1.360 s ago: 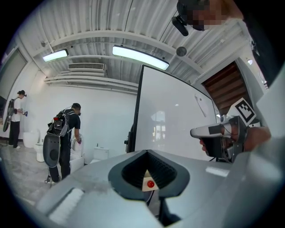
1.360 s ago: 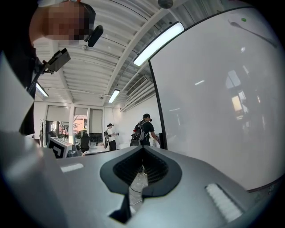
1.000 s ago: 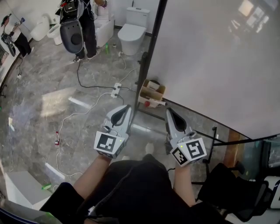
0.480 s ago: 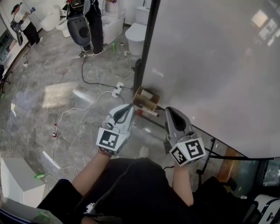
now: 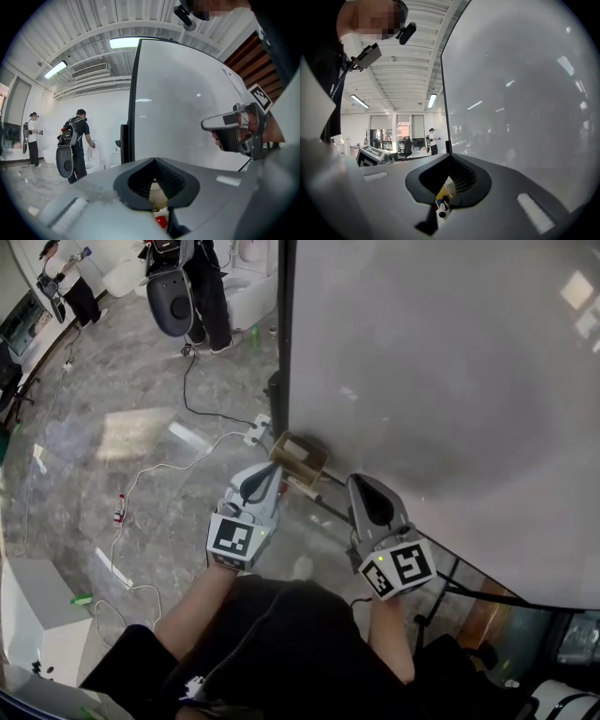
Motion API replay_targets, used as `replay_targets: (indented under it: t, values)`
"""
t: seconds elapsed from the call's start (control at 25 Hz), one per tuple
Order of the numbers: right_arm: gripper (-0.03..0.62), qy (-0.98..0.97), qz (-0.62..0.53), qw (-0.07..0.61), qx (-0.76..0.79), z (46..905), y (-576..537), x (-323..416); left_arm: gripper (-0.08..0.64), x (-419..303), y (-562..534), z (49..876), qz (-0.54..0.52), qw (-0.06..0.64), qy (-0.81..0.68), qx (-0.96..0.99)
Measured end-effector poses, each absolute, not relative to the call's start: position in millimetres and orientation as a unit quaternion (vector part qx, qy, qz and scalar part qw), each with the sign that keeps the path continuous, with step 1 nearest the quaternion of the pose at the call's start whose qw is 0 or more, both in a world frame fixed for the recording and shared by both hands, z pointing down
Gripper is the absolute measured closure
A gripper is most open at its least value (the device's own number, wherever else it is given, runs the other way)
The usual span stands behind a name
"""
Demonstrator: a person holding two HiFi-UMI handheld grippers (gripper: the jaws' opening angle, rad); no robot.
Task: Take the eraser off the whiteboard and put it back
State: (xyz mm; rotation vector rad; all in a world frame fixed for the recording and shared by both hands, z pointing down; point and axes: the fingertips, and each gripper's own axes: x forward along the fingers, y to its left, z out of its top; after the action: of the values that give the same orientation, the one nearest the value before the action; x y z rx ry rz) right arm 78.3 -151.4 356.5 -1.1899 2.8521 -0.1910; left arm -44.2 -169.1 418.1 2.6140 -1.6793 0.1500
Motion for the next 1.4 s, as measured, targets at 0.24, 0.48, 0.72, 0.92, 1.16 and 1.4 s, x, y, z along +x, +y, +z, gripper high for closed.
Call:
replay_targets:
  t: [0.24, 0.48, 0.72, 0.92, 1.16, 1.4]
  values:
    - [0.583, 0.937, -0.067, 0.02, -0.342, 362, -155, 77, 0.554, -31, -182, 422, 0.046, 0.016, -0.558, 0.829]
    - [0.583, 0.941, -0.063, 0.024, -0.331, 364, -155, 75, 0.554, -28, -181, 427, 0.066, 0.0, -0.564, 0.823]
    - [0.583, 0.94, -0.064, 0.016, -0.334, 369, -157, 71, 0.554, -34, -187, 426, 0.061, 0.01, -0.564, 0.824]
    - [0.583, 0.934, -0.055, 0.01, -0.353, 366, -160, 66, 0.554, -38, -190, 426, 0.058, 0.016, -0.553, 0.831]
    - [0.583, 0.923, -0.052, 0.014, -0.38, 360, -162, 66, 0.554, -36, -190, 427, 0.083, -0.014, -0.532, 0.843]
    - [0.583, 0.911, -0.051, 0.019, -0.409, 360, -160, 72, 0.521, -27, -191, 438, 0.088, -0.006, -0.511, 0.855]
